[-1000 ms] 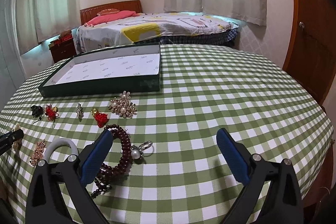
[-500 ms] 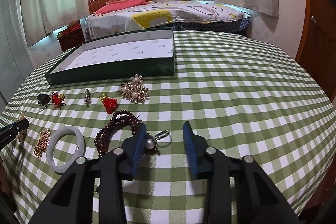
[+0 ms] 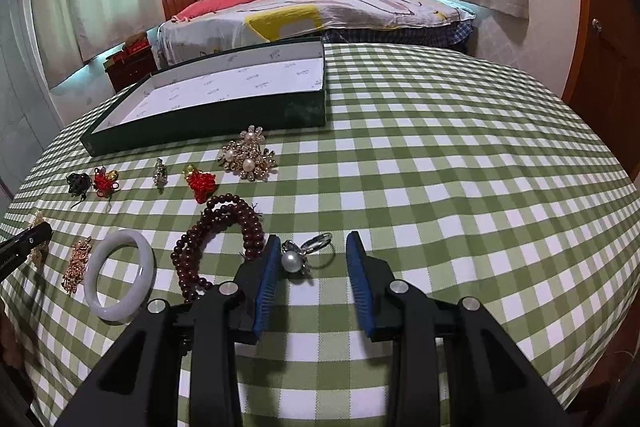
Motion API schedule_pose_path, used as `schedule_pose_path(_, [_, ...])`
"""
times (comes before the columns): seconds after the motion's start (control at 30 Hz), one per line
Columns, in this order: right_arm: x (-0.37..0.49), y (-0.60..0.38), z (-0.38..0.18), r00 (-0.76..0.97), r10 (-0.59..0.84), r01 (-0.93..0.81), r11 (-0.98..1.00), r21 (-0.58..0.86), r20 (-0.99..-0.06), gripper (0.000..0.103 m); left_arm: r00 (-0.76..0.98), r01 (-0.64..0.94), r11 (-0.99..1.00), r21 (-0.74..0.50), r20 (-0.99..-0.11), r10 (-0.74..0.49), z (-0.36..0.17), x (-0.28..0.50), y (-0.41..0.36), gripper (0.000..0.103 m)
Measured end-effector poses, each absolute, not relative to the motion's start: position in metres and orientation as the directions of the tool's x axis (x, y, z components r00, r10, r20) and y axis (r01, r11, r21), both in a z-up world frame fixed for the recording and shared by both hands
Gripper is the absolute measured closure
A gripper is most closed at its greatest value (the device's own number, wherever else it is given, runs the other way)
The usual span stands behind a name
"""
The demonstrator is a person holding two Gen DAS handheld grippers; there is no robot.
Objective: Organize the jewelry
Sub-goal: 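Carry the pearl strand and pearl ring into the box and open both tools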
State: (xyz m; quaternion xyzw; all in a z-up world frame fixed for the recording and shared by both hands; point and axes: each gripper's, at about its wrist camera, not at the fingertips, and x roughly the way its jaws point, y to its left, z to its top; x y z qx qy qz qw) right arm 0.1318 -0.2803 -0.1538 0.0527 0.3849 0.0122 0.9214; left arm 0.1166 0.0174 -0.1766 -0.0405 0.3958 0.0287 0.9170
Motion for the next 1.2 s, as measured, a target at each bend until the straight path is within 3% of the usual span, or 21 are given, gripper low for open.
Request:
schedule_pose_path(0.13, [0.129, -0.280, -0.155, 0.710, 0.058, 0.011, 0.996, 0.093, -0.702, 0.076, 0.686, -0.084, 0.995, -0.050, -0.727, 0.021, -0.176, 0.116, 0.017, 0.082])
schedule_pose_path(0.67, [0.120, -0.273, -0.141, 0.748, 0.064, -0.022, 0.997, 0.073, -0.660, 0.076, 0.707, -0.082, 0.995, -0.050, -0.707, 0.022, -0.164, 0.112, 0.016, 0.084])
schedule_pose_path(1.2, [0.148, -0.263, -0.098, 0.795, 0.116, -0.074, 0.993, 0.095, -0.595, 0.076, 0.782, -0.031, 0.998, -0.056, -0.623, -0.010, -0.110, 0.135, 0.004, 0.084])
